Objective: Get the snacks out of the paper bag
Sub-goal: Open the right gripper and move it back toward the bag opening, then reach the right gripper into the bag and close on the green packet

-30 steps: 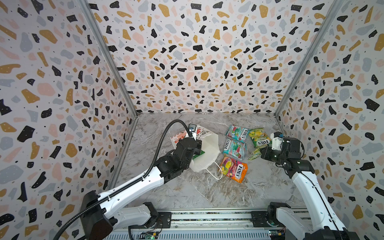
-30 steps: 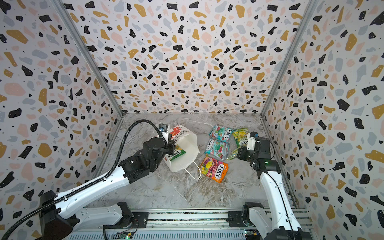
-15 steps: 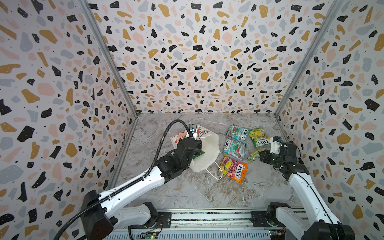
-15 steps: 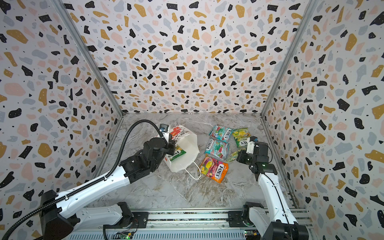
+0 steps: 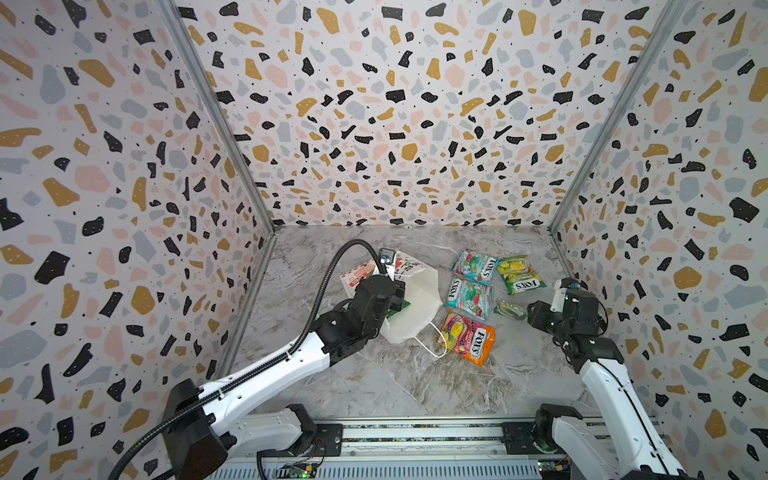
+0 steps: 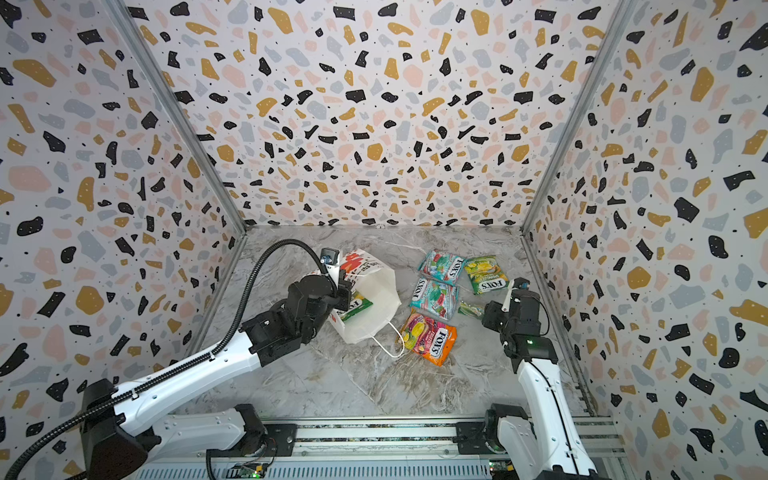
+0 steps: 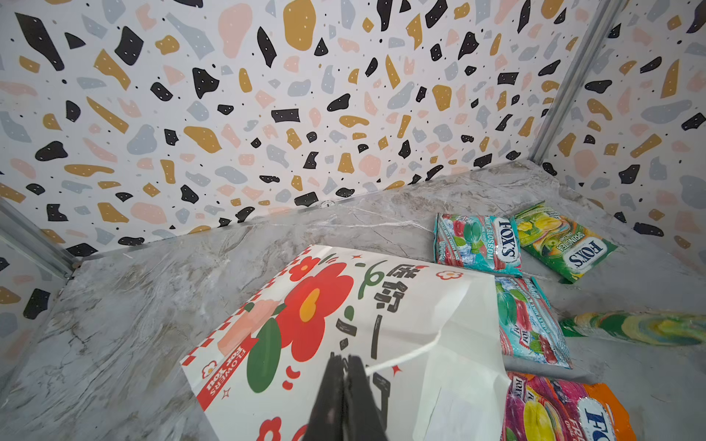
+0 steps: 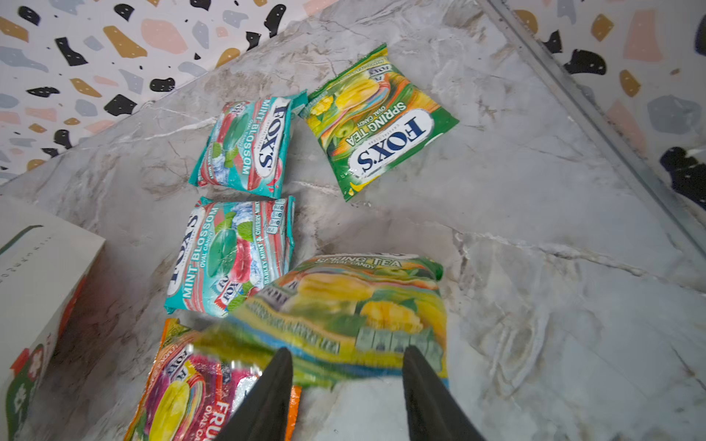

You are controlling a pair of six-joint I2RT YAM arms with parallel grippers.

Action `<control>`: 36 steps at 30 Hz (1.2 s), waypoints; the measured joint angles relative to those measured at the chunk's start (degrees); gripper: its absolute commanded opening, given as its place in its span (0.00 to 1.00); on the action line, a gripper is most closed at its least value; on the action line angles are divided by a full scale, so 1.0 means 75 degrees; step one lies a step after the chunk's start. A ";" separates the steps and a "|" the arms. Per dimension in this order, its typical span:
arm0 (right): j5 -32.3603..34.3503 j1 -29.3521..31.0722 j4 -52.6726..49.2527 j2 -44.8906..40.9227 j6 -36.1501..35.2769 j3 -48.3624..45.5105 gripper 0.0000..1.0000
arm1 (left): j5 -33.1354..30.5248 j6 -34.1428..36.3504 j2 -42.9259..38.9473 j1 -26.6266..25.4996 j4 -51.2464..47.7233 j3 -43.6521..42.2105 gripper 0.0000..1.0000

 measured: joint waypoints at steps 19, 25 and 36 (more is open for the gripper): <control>-0.2183 0.0207 0.0918 0.0396 -0.0055 -0.0198 0.52 | 0.0189 -0.0076 0.0000 0.0000 -0.0003 -0.0003 0.00; -0.2993 0.1664 0.1565 0.0699 -0.0032 -0.0233 0.52 | 0.0283 -0.0073 0.0000 0.0000 -0.0003 0.0000 0.00; -0.3063 0.4505 0.2436 0.1958 0.0087 0.0137 0.51 | 0.0446 -0.0055 -0.0003 0.0000 -0.0026 -0.0003 0.00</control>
